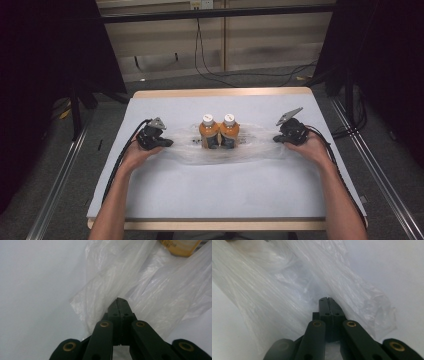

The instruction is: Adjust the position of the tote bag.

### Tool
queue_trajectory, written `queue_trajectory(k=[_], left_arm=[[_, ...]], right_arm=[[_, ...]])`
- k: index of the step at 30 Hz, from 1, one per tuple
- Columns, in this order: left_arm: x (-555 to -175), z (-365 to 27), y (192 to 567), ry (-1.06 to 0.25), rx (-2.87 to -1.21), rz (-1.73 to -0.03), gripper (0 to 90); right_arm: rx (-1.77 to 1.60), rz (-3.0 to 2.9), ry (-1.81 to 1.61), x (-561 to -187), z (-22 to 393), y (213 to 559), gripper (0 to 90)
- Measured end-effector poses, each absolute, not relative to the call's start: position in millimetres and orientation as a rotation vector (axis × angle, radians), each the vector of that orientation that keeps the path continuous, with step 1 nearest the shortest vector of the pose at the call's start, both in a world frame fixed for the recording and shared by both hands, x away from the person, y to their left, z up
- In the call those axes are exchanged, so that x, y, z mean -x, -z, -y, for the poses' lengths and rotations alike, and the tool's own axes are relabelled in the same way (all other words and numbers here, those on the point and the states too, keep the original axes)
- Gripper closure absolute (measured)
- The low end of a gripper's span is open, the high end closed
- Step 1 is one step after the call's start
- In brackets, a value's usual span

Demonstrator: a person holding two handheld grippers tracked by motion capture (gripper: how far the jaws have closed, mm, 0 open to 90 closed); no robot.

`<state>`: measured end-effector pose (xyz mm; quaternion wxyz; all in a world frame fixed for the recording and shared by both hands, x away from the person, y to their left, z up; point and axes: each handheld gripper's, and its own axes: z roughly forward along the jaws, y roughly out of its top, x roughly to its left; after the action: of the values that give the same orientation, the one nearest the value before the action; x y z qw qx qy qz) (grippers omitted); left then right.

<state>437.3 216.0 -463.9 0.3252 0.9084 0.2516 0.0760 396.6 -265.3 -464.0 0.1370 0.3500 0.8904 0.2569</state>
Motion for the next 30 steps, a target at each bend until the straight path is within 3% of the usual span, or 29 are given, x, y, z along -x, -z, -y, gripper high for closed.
queue_trajectory(k=[21,30], left_arm=[[-419.0,-189.7,427.5,-0.183,-2.25,-0.493,89.3],[-406.6,-164.5,420.2,-0.109,-2.191,-0.416,90.0]], right_arm=[[-0.951,-2.498,-1.075,-386.3,265.1,429.3,90.0],[-0.827,-2.509,-1.132,-382.1,232.6,412.5,90.0]])
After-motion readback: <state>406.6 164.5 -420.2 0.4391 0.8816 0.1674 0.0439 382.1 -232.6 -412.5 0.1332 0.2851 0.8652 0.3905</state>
